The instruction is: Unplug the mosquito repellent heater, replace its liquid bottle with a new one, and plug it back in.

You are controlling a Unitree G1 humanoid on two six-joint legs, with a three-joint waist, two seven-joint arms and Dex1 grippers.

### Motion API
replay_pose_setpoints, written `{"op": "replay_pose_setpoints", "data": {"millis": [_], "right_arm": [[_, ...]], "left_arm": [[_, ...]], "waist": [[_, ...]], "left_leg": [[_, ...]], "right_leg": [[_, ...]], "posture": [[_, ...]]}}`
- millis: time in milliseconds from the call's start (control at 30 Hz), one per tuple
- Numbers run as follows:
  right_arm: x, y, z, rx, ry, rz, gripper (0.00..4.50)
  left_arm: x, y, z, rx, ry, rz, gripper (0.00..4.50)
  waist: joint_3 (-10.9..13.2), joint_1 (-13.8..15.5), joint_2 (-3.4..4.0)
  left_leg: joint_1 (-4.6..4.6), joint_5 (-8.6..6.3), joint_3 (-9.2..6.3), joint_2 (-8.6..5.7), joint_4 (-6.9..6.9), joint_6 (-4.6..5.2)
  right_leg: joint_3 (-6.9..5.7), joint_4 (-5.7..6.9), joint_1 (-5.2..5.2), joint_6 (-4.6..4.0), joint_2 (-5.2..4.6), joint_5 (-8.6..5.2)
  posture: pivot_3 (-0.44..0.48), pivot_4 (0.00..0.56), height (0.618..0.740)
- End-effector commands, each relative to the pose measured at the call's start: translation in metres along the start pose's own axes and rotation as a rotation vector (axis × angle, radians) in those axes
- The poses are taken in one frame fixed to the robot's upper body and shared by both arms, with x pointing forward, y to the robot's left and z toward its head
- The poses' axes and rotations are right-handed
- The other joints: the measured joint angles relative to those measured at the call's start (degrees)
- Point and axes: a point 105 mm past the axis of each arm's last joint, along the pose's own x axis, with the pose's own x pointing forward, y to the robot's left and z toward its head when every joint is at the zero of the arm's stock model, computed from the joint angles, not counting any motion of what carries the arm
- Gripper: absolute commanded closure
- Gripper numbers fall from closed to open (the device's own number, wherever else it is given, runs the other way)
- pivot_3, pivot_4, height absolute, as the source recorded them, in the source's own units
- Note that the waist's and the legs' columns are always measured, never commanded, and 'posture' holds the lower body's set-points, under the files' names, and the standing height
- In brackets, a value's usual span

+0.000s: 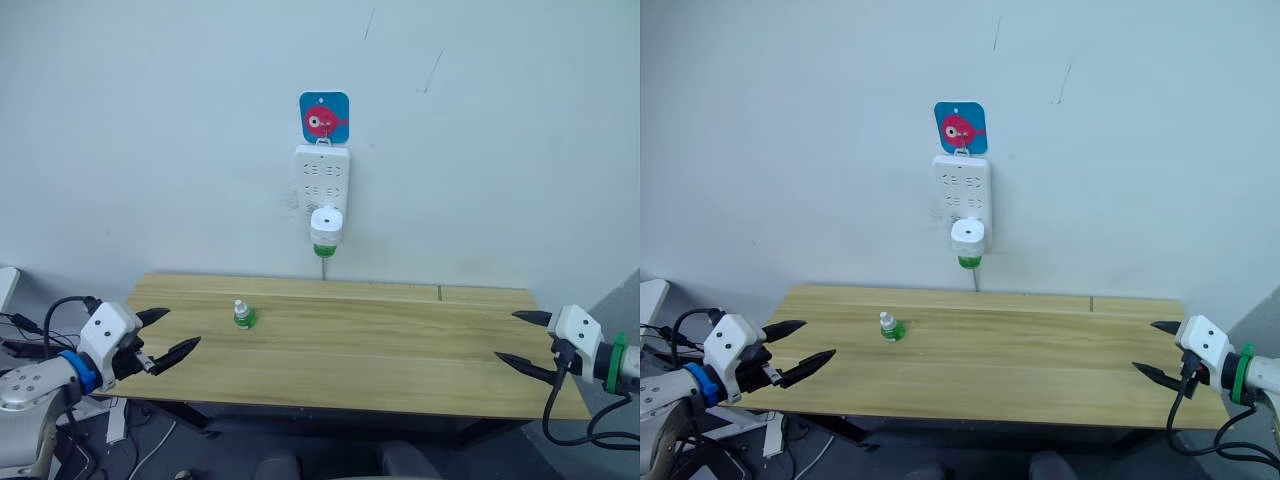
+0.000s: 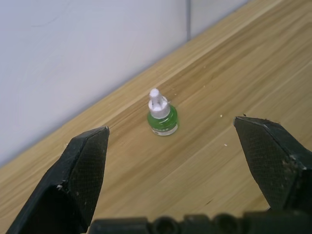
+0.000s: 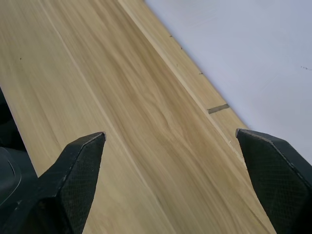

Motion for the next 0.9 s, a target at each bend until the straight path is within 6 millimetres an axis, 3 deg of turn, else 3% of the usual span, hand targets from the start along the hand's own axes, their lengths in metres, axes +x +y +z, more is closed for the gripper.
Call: {"op": "replay_pose_setpoints", "data": {"millis": [33, 133, 267, 500, 633, 900], "right_arm": [[-0.004, -0.006, 0.017, -0.036, -0.037, -0.030, 0.03], [-0.001, -0.002, 0.022, -0.030, -0.051, -0.026, 0.03], [0.004, 0.006, 0.043, -0.016, -0.109, -0.021, 0.03], [0.014, 0.025, 0.120, -0.035, -0.313, -0.012, 0.03], [0.023, 0.033, 0.177, 0.008, -0.474, -0.065, 0.03], [0.028, 0.026, 0.232, 0.041, -0.612, -0.207, 0.03]], "left_arm": [[-0.002, 0.011, 0.014, -0.003, -0.046, 0.013, 0.00], [-0.002, 0.016, 0.019, 0.002, -0.071, 0.020, 0.00], [0.008, 0.025, 0.044, 0.012, -0.156, 0.050, 0.00], [0.041, 0.029, 0.102, -0.049, -0.313, -0.006, 0.00], [0.066, 0.031, 0.140, -0.033, -0.386, -0.039, 0.00], [0.097, 0.029, 0.177, -0.021, -0.475, -0.107, 0.00]], "waist": [[0.1, 0.0, 0.01], [0.5, -0.1, 0.06], [1.2, -0.3, 0.10], [3.6, -1.2, 0.03], [5.0, -2.5, -0.28], [6.6, -5.2, -0.46]], "left_leg": [[0.00, 0.00, 0.00, 0.00, 0.00, 0.00], [0.00, 0.00, 0.01, 0.00, 0.00, 0.00], [-0.01, 0.00, -0.02, 0.02, 0.03, 0.00], [-0.15, 0.00, -0.05, -0.01, 0.18, -0.01], [-0.22, 0.00, -0.09, -0.01, 0.23, -0.01], [-0.42, 0.00, -0.12, -0.04, 0.26, 0.00]], "right_leg": [[0.00, 0.00, 0.00, 0.00, 0.00, 0.00], [0.01, 0.00, 0.00, 0.01, 0.00, 0.01], [0.01, 0.02, 0.00, -0.01, 0.01, -0.01], [0.01, 0.04, -0.03, 0.37, 0.01, 0.20], [0.01, 0.06, -0.07, 0.43, 0.02, 0.24], [0.05, -0.03, -0.21, 0.59, 0.02, 0.35]], "posture": [[-0.047, 0.046, 0.725], [-0.054, 0.056, 0.725], [-0.086, 0.087, 0.725], [-0.165, 0.141, 0.725], [-0.207, 0.164, 0.725], [-0.247, 0.183, 0.725]]}}
